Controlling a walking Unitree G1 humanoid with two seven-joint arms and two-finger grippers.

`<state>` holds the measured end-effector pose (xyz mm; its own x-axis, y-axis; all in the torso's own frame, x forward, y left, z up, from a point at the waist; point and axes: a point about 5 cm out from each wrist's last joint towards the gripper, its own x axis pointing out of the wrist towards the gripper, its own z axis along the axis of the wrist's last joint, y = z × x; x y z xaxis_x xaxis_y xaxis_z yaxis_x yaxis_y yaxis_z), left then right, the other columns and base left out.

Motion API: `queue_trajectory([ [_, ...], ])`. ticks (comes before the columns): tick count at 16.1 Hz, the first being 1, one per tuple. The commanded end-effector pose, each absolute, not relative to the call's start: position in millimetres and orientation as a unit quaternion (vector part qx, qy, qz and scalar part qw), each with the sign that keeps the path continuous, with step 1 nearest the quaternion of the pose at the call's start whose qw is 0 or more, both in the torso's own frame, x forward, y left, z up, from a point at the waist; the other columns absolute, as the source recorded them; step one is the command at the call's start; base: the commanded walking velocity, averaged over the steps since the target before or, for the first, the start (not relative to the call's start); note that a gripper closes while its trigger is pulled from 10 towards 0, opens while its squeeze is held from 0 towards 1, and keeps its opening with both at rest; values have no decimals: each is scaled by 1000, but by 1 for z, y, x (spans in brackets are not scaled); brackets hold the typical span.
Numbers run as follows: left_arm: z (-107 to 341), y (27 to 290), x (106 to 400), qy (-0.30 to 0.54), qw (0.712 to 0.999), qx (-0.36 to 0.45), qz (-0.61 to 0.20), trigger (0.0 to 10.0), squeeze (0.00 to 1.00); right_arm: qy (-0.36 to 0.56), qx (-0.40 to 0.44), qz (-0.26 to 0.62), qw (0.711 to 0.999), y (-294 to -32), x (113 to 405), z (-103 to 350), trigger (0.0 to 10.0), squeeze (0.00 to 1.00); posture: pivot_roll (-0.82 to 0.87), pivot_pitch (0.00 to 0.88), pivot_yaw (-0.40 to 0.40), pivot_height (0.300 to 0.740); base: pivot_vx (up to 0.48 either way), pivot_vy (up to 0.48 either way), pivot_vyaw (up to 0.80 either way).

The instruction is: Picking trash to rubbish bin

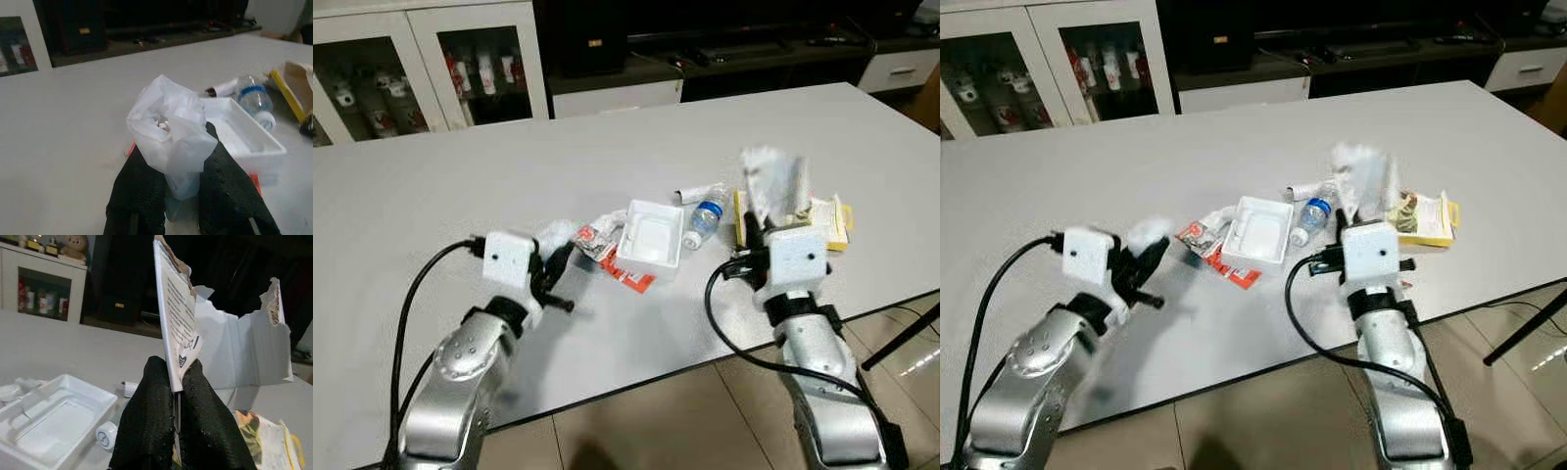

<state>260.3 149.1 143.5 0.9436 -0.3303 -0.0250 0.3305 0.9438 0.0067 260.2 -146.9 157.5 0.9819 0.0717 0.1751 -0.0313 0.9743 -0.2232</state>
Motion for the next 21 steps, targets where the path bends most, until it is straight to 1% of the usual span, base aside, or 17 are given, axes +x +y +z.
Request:
queue_trajectory([
  [1, 148, 147, 262, 0, 987, 15, -162, 10000, 0, -82, -114, 12, 990, -152, 261, 157, 10000, 0, 10, 0, 5, 740, 0, 0, 0],
  [3, 141, 146, 262, 15, 988, 4, -152, 10000, 0, -82, -101, 5, 992, -153, 260, 155, 10000, 0, 8, 0, 7, 740, 0, 0, -259],
  [5, 138, 145, 260, 18, 988, -9, -154, 10000, 0, -95, -107, -10, 990, -155, 258, 159, 10000, 0, 0, 0, 2, 740, 0, 0, -800],
  [7, 137, 145, 259, 26, 988, 0, -152, 10000, 0, -98, -111, -22, 989, -158, 259, 160, 10000, 0, 2, 0, -4, 740, 0, 0, -800],
  [11, 144, 146, 263, 10, 991, 8, -133, 10000, 0, -90, -118, -29, 988, -163, 259, 159, 10000, 0, -7, 0, -25, 740, 0, 0, -800],
  [12, 149, 149, 269, -14, 994, -9, -110, 10000, 0, -80, -122, -31, 989, -164, 259, 155, 10000, 0, -16, 0, -36, 740, 0, 0, -800],
  [13, 152, 151, 271, -28, 995, -13, -95, 10000, 0, -78, -124, -32, 989, -165, 258, 154, 10000, 0, -18, 0, -37, 740, 0, 0, -800],
  [14, 159, 154, 277, -62, 996, -9, -69, 10000, 0, -72, -128, -30, 989, -165, 259, 152, 10000, 0, -21, 0, -40, 740, 0, 0, -800],
  [15, 160, 154, 279, -61, 996, -12, -64, 10000, 0, -69, -136, -32, 988, -165, 259, 150, 10000, 0, -21, 0, -41, 740, 0, 0, -800],
  [16, 163, 153, 281, -59, 993, -38, -95, 10000, 0, -60, -137, -30, 988, -165, 261, 148, 10000, 0, -19, 0, -42, 740, 0, 0, -800],
  [17, 164, 154, 281, -50, 993, -43, -101, 10000, 0, -46, -127, -23, 991, -164, 262, 144, 10000, 0, -17, 0, -40, 740, 0, 0, -800],
  [18, 153, 153, 275, -4, 991, -47, -129, 10000, 0, -30, -117, -18, 993, -163, 261, 139, 10000, 0, -20, 0, -37, 740, 0, 0, -800],
  [19, 148, 152, 272, 6, 989, -33, -142, 10000, 0, -21, -96, -13, 995, -161, 261, 137, 10000, 0, -18, 0, -35, 740, 0, 0, -800],
  [21, 139, 152, 267, 9, 990, 3, -140, 10000, 0, -13, -72, -9, 997, -159, 258, 134, 10000, 0, -17, 0, -35, 740, 0, 0, -800],
])
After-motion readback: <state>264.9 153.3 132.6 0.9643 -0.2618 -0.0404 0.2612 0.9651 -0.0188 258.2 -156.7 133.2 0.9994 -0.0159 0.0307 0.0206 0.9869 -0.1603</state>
